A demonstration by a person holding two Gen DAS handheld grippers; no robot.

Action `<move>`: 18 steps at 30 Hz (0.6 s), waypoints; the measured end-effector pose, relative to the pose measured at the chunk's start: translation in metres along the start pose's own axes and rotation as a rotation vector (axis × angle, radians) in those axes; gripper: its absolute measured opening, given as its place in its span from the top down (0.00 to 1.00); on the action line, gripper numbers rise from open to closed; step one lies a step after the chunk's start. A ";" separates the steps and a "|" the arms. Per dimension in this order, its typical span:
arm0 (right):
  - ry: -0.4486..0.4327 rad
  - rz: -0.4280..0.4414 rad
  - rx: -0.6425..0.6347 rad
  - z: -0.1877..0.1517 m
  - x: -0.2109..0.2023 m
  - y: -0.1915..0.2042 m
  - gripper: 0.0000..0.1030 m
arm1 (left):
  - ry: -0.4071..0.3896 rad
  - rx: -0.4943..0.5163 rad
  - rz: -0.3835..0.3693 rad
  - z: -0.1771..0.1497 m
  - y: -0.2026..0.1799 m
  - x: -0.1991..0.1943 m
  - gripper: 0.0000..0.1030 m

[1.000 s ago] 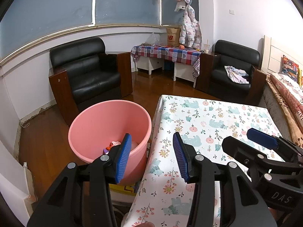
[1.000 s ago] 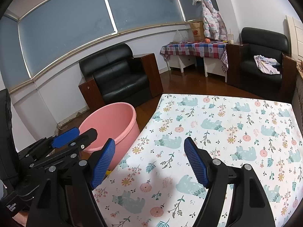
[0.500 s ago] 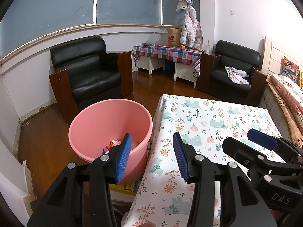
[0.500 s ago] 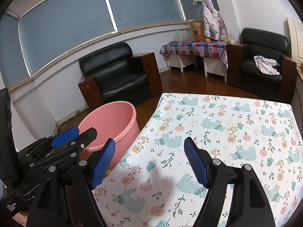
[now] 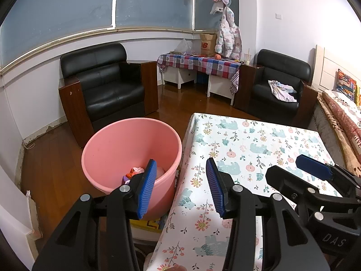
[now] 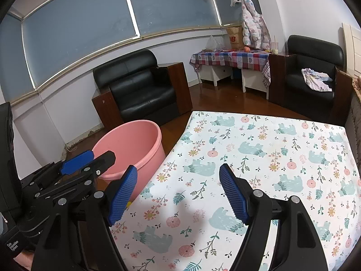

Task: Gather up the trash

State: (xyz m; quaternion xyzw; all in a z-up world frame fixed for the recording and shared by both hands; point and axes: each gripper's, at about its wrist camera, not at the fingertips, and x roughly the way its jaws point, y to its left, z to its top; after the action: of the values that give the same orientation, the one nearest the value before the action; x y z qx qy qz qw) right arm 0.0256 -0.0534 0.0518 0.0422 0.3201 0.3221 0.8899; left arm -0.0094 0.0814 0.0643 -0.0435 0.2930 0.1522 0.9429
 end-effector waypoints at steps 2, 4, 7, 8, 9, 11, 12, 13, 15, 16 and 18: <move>0.000 0.001 0.000 0.001 0.001 0.002 0.28 | -0.001 0.000 0.001 0.000 0.000 0.000 0.55; 0.001 0.001 0.000 0.001 0.001 0.002 0.28 | 0.000 0.000 0.001 0.000 0.001 0.000 0.55; 0.002 0.000 0.000 0.001 0.001 0.002 0.28 | 0.001 0.000 0.001 0.000 0.001 0.000 0.55; 0.002 0.000 0.000 0.001 0.001 0.002 0.28 | 0.001 0.000 0.001 0.000 0.000 0.000 0.55; 0.002 0.000 -0.001 0.002 0.002 0.003 0.28 | 0.000 0.000 0.001 0.000 0.002 0.000 0.55; 0.001 0.000 -0.001 0.002 0.001 0.004 0.28 | 0.000 0.000 0.000 0.000 0.002 0.000 0.55; 0.001 0.000 -0.002 0.002 0.002 0.004 0.28 | 0.000 -0.001 0.000 0.000 0.001 0.000 0.55; 0.001 -0.001 -0.002 0.002 0.001 0.003 0.28 | -0.001 0.000 0.000 0.000 0.002 0.000 0.55; 0.001 -0.001 -0.002 0.002 0.002 0.004 0.28 | -0.002 -0.001 0.002 0.000 0.002 0.000 0.55; 0.002 -0.001 -0.002 0.002 0.001 0.004 0.28 | -0.002 -0.002 0.002 0.001 0.001 0.000 0.55; 0.002 -0.001 -0.002 0.003 0.002 0.005 0.28 | -0.002 -0.001 0.002 0.001 0.002 0.000 0.55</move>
State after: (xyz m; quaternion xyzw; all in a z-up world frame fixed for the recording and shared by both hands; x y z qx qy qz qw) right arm 0.0256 -0.0485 0.0543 0.0408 0.3206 0.3220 0.8899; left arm -0.0098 0.0839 0.0652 -0.0439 0.2922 0.1532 0.9430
